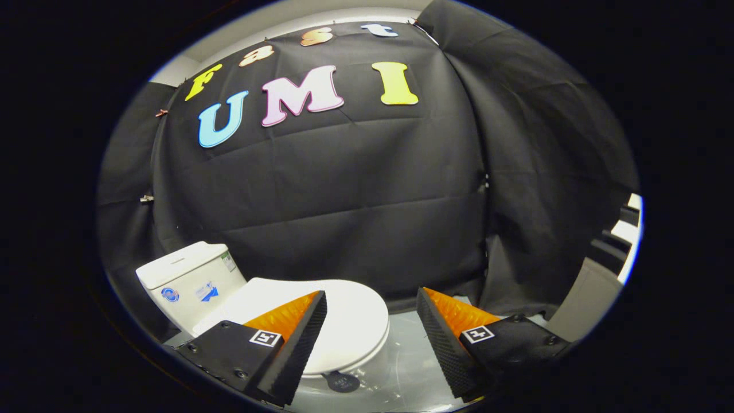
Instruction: Open the toilet lid.
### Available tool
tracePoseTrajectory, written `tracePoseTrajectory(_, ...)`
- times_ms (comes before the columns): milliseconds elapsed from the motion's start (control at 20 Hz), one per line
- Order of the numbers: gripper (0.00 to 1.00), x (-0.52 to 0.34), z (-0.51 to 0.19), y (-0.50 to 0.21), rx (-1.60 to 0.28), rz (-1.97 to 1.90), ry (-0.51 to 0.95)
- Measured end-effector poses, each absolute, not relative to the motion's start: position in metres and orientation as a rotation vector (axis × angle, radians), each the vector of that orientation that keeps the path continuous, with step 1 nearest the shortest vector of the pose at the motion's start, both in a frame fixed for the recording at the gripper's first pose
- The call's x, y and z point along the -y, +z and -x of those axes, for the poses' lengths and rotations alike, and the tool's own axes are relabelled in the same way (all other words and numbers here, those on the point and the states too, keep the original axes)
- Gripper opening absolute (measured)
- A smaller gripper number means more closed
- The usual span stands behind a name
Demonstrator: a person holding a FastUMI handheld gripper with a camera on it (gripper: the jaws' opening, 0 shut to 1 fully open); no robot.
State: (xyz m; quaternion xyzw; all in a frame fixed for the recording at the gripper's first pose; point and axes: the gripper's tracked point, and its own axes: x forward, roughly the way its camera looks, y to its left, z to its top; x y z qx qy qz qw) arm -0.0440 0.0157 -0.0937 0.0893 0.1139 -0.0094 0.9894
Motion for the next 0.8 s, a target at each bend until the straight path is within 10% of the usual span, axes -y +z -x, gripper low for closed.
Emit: tracePoseTrajectory(800, 0.86, -0.047, 0.075, -0.191, -0.558, -0.716, -0.005)
